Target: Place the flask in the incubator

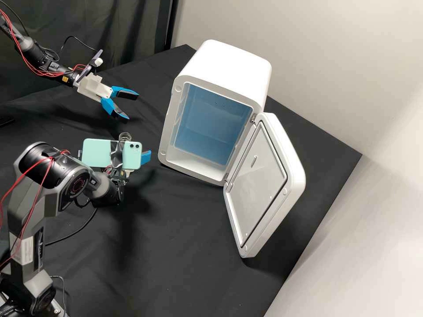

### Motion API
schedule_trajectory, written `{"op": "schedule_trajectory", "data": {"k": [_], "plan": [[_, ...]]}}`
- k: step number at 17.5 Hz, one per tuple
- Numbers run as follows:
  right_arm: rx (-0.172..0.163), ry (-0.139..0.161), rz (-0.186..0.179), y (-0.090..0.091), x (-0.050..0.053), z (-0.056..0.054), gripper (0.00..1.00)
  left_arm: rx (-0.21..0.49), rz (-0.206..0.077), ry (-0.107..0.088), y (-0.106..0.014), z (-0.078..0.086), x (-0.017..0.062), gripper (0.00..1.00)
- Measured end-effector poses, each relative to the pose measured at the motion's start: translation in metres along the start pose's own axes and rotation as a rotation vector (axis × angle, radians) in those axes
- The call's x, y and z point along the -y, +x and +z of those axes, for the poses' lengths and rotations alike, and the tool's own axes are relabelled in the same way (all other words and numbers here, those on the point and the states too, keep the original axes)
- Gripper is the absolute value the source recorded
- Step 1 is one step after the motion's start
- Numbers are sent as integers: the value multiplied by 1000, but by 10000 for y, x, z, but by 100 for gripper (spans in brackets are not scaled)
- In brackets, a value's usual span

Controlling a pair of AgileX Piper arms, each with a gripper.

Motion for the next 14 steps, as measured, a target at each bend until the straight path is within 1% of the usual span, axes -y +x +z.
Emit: {"op": "schedule_trajectory", "data": {"k": [2, 4, 8, 9, 11, 14], "plan": [[-5, 28, -15, 7, 11, 39, 100, 0, 0, 0, 0, 0, 0, 100], [-17, 42, -17, 18, 8, 50, 100, 0, 0, 0, 0, 0, 0, 100], [-24, 42, -5, 35, -21, 43, 100, 0, 0, 0, 0, 0, 0, 100], [-33, 33, 7, 35, -32, 35, 100, 0, 0, 0, 0, 0, 0, 100], [-43, 23, 43, 37, -61, 30, 100, 0, 0, 0, 0, 0, 0, 100], [-43, 23, 55, 60, -85, 36, 100, 0, 0, 0, 0, 0, 0, 100]]}}
